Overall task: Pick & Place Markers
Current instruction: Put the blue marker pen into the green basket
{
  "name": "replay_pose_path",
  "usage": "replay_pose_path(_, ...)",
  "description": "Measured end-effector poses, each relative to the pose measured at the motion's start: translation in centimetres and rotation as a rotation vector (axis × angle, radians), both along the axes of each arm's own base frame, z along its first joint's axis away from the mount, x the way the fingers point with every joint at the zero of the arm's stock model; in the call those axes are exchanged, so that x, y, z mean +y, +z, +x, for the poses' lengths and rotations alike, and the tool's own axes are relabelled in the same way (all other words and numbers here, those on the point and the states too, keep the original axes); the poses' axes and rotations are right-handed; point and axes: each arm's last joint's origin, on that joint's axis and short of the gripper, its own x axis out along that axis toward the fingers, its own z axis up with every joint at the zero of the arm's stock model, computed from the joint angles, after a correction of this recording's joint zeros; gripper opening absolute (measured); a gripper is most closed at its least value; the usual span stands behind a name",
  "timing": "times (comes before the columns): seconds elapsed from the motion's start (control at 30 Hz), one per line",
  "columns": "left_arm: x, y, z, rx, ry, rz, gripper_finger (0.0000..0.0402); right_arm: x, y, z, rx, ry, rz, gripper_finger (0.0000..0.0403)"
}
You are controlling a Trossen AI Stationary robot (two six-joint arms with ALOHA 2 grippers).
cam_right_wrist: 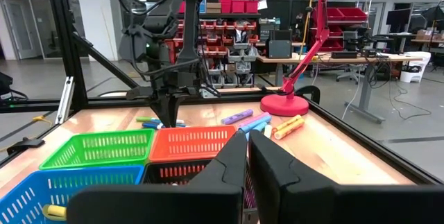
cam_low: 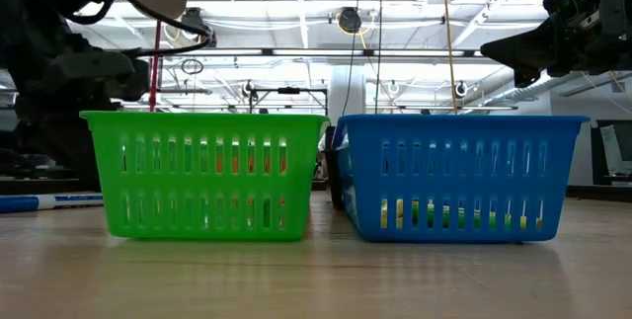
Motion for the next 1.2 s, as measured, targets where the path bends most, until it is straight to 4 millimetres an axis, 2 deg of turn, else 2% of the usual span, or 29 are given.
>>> replay_pose_path(0.17,0.0,-0.5,0.0,0.036,0.017,0.011,0.0076,0.0,0.0,0.0,0.000,0.000,0.000,0.0008)
replay_pose_path(0.4,-0.2,-2.4,0.4,0.122,0.022,0.031,0.0076,0.0,0.0,0.0,0.000,0.000,0.000,0.0008)
replay_pose_path(0.9,-0.1,-2.6,0.7,0.096,-0.050,0.120,0.0075,0.0,0.0,0.0,0.000,0.000,0.000,0.0008)
replay_pose_path(1.1,-0.1,-2.6,0.7,0.092,-0.048,0.126,0.0022,0.0,0.0,0.0,0.000,0.000,0.000,0.0008)
replay_pose_path(1.2,-0.1,-2.6,0.8,0.089,-0.070,0.139,0.0023,0.0,0.0,0.0,0.000,0.000,0.000,0.0008)
